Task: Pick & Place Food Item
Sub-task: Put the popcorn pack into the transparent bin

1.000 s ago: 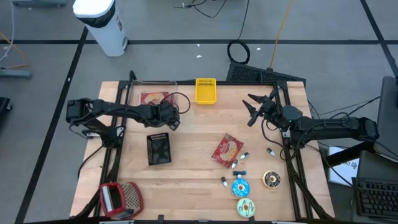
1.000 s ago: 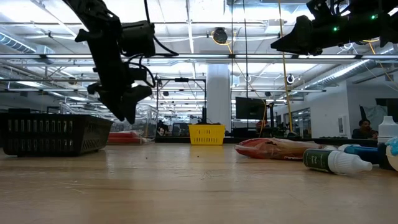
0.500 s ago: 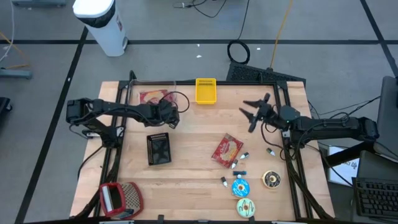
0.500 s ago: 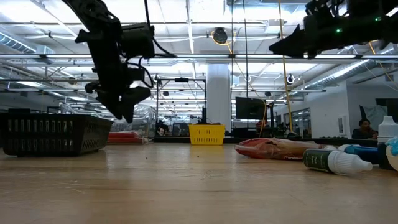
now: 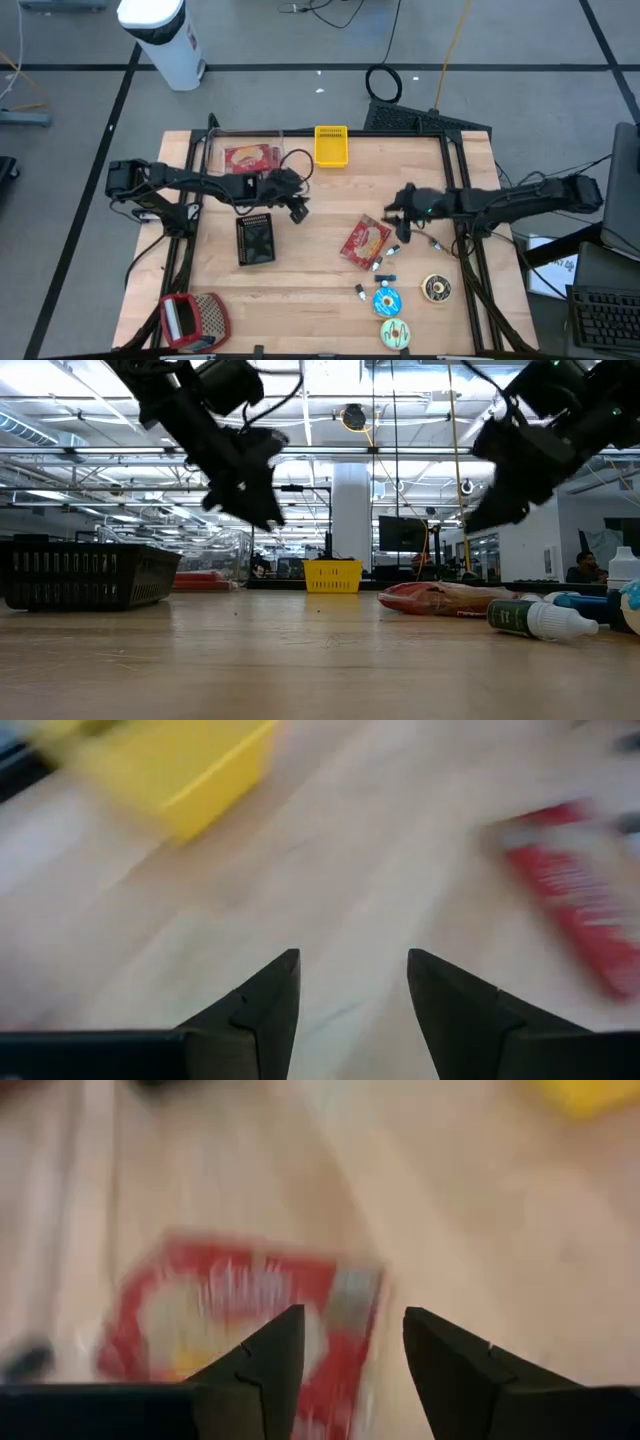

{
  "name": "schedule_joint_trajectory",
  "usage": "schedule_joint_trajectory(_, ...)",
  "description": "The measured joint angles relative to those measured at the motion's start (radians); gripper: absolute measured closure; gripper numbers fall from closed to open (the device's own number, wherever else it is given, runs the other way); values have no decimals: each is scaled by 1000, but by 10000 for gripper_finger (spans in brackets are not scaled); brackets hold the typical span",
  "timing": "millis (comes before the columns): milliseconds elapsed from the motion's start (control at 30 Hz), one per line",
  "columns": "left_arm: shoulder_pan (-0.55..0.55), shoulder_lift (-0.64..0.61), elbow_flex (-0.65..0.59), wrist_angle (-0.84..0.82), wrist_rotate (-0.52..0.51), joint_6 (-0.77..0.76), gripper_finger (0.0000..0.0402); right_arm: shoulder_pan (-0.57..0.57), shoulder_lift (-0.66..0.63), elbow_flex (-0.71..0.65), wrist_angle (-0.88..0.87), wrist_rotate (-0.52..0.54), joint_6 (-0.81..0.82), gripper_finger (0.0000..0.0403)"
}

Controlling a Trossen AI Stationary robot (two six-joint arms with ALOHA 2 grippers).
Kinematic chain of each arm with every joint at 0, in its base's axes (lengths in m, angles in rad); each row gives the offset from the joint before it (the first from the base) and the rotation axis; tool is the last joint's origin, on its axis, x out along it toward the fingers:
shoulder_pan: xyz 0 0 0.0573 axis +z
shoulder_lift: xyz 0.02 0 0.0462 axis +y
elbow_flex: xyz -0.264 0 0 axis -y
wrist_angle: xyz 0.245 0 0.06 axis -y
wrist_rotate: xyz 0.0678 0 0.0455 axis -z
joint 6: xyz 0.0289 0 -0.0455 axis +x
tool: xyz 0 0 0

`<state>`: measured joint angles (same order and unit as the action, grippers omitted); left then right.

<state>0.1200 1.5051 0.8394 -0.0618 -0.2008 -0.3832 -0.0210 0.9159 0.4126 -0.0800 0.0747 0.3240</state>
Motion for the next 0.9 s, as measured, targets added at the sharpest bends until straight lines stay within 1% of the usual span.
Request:
schedule_joint_trajectory(133,-4,0,0,151,110,107,215,67,111,0,14,0,-36,243)
schedule_joint_trajectory(233,13,-1,1,214,149,131,215,95,182,0,68,1,-38,243)
schedule_joint_trajectory(300,28,-1,1,226,168,135,215,109,222,0,108,1,-39,243)
schedule_joint_trajectory(467,60,-1,1,208,174,115,215,115,331,2,163,8,-77,243)
schedule_joint_trajectory(600,64,-1,1,210,173,115,215,115,413,4,190,13,-127,243)
schedule_joint_trajectory(667,63,-1,1,210,174,115,215,115,441,5,201,41,-131,246)
schedule_joint_trajectory(767,64,-1,1,208,174,115,215,114,460,5,205,78,-131,265)
schedule_joint_trajectory(900,64,-1,1,208,174,117,215,102,463,4,224,77,-162,320)
